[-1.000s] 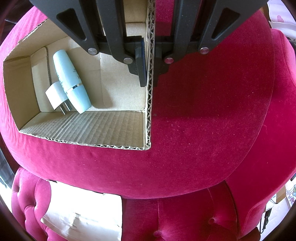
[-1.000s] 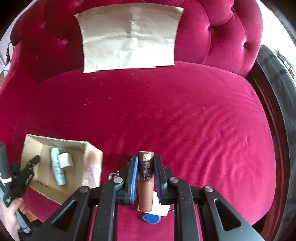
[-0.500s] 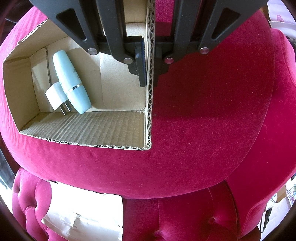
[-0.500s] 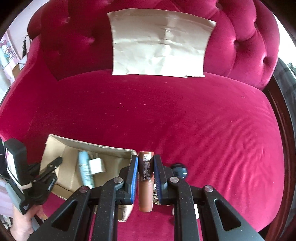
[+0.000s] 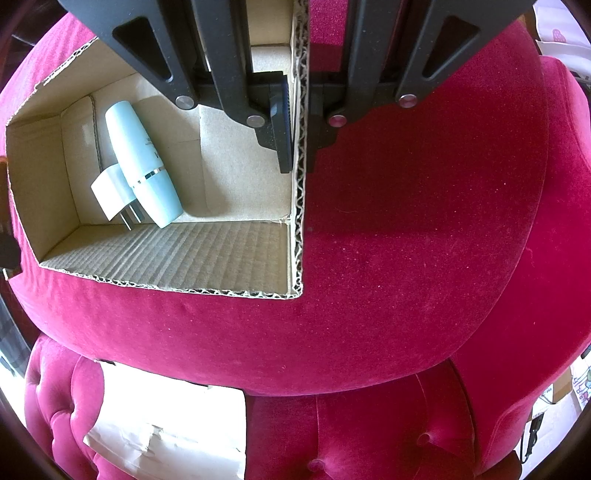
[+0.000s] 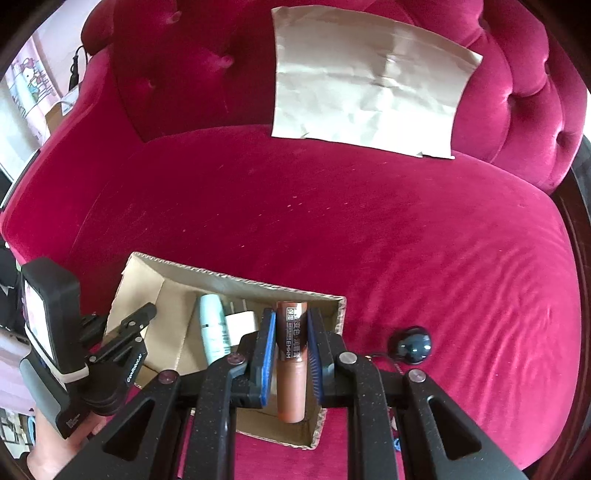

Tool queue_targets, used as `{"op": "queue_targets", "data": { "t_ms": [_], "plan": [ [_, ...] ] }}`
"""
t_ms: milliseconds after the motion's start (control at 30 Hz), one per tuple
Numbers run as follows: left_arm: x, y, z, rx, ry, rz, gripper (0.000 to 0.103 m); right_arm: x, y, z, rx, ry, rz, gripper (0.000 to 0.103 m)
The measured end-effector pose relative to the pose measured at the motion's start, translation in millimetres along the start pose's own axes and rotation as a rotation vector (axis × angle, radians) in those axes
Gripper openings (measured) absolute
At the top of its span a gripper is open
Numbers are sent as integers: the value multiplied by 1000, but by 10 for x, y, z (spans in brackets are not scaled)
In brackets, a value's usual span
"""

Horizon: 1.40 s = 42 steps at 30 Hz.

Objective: Organize rigid objects
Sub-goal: 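Carry the brown lipstick tube over the box with the right tool, then open the right tool to drop the lipstick tube into the box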

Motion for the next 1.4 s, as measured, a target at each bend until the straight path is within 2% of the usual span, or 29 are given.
{"op": "queue_targets", "data": {
  "t_ms": [633, 1000, 1067, 1100, 1133, 1233, 1400],
  "plan": [
    [39, 0, -16, 0, -1, -3, 5, -422, -421, 120, -78, 71, -34, 17],
    [36, -10, -19, -1, -4, -2, 5, -463, -487, 122, -93, 76, -50, 17],
    [38, -10, -16, -1, -4, -2, 5, -469, -483, 115, -90, 83, -44, 33],
    [42, -8, -16, -1, -4, -3, 5, -466, -477, 114, -85, 84, -37, 53],
    [36, -1, -15, -1, -4, -3, 5, -462, -472, 114, -78, 82, -28, 67],
    [42, 1, -11, 0, -3, -4, 5, -461, -450, 106, -64, 79, -16, 84],
    [40, -10, -8, 0, -4, -4, 5, -472, -440, 89, -41, 91, 31, 102]
  ]
}}
Point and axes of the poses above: each gripper's, at about its wrist camera, not at the fingertips, and y roughly against the way its jaws point, x to its right, z to its underside, the point moved 1 cm from there along -y, roughly the way its jaws point, and after that the axes turned 9 degrees about -x, right-handed, at the moved point
